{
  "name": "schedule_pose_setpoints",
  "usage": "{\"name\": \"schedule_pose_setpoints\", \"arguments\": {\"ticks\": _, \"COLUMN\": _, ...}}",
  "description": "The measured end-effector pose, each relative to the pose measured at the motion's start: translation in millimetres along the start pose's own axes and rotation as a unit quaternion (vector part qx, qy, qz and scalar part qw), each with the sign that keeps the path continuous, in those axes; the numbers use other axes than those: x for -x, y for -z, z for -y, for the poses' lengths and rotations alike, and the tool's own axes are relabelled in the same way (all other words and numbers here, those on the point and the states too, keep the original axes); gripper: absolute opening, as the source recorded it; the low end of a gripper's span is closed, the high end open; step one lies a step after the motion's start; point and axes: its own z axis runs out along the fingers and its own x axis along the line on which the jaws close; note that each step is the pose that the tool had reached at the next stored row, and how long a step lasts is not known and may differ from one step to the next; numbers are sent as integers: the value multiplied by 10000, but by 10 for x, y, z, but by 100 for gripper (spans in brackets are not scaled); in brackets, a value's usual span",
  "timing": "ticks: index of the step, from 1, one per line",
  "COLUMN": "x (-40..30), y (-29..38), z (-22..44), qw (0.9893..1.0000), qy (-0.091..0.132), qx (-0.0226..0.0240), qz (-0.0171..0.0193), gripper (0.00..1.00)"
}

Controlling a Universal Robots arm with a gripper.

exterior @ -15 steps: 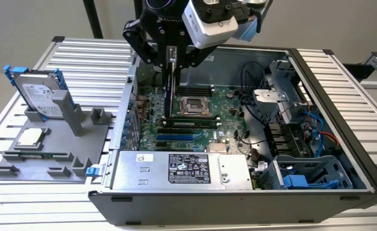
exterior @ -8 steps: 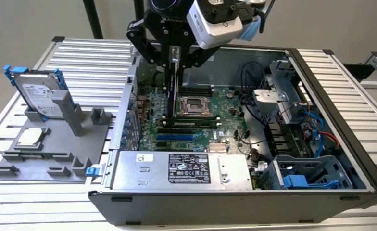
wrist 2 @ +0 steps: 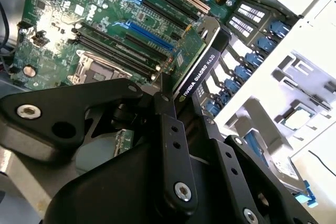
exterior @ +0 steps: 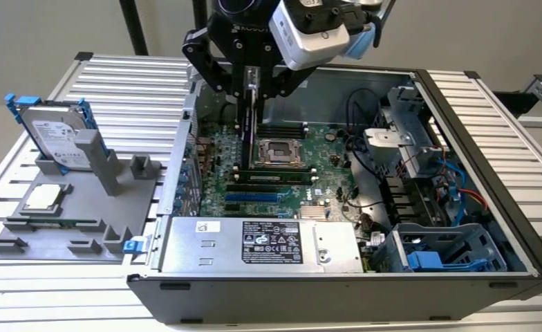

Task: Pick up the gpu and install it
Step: 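Pick up the gpu and move the gpu toward the slot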

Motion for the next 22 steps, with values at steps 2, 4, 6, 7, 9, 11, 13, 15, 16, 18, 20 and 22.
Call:
{"name": "schedule_pose_setpoints", "arguments": {"ticks": 2, "x": 19, "y": 0, "z": -2, "qw": 10000, "qy": -1, "qx": 0, "qz": 0, "gripper": 0}}
{"name": "schedule_pose_setpoints", "arguments": {"ticks": 4, "x": 44, "y": 0, "z": -2, "qw": 10000, "qy": 0, "qx": 0, "qz": 0, "gripper": 0}}
{"name": "schedule_pose_setpoints", "arguments": {"ticks": 6, "x": 76, "y": 0, "z": -3, "qw": 10000, "qy": -1, "qx": 0, "qz": 0, "gripper": 0}}
{"name": "schedule_pose_setpoints", "arguments": {"ticks": 7, "x": 93, "y": 0, "z": -4, "qw": 10000, "qy": -1, "qx": 0, "qz": 0, "gripper": 0}}
{"name": "schedule_pose_setpoints", "arguments": {"ticks": 9, "x": 126, "y": 0, "z": -6, "qw": 10000, "qy": -1, "qx": 0, "qz": 0, "gripper": 0}}
{"name": "schedule_pose_setpoints", "arguments": {"ticks": 11, "x": 160, "y": 1, "z": -7, "qw": 10000, "qy": -1, "qx": 0, "qz": 0, "gripper": 0}}
{"name": "schedule_pose_setpoints", "arguments": {"ticks": 13, "x": 195, "y": 1, "z": -9, "qw": 10000, "qy": 0, "qx": 0, "qz": 0, "gripper": 0}}
{"name": "schedule_pose_setpoints", "arguments": {"ticks": 15, "x": 229, "y": 1, "z": -10, "qw": 10000, "qy": -1, "qx": 0, "qz": 0, "gripper": 0}}
{"name": "schedule_pose_setpoints", "arguments": {"ticks": 16, "x": 245, "y": 1, "z": -11, "qw": 10000, "qy": -1, "qx": 0, "qz": 0, "gripper": 0}}
{"name": "schedule_pose_setpoints", "arguments": {"ticks": 18, "x": 280, "y": 2, "z": -12, "qw": 10000, "qy": -1, "qx": -1, "qz": 0, "gripper": 0}}
{"name": "schedule_pose_setpoints", "arguments": {"ticks": 20, "x": 315, "y": 1, "z": -14, "qw": 10000, "qy": -1, "qx": 0, "qz": 0, "gripper": 0}}
{"name": "schedule_pose_setpoints", "arguments": {"ticks": 22, "x": 348, "y": 2, "z": -15, "qw": 10000, "qy": 0, "qx": 0, "qz": 0, "gripper": 0}}
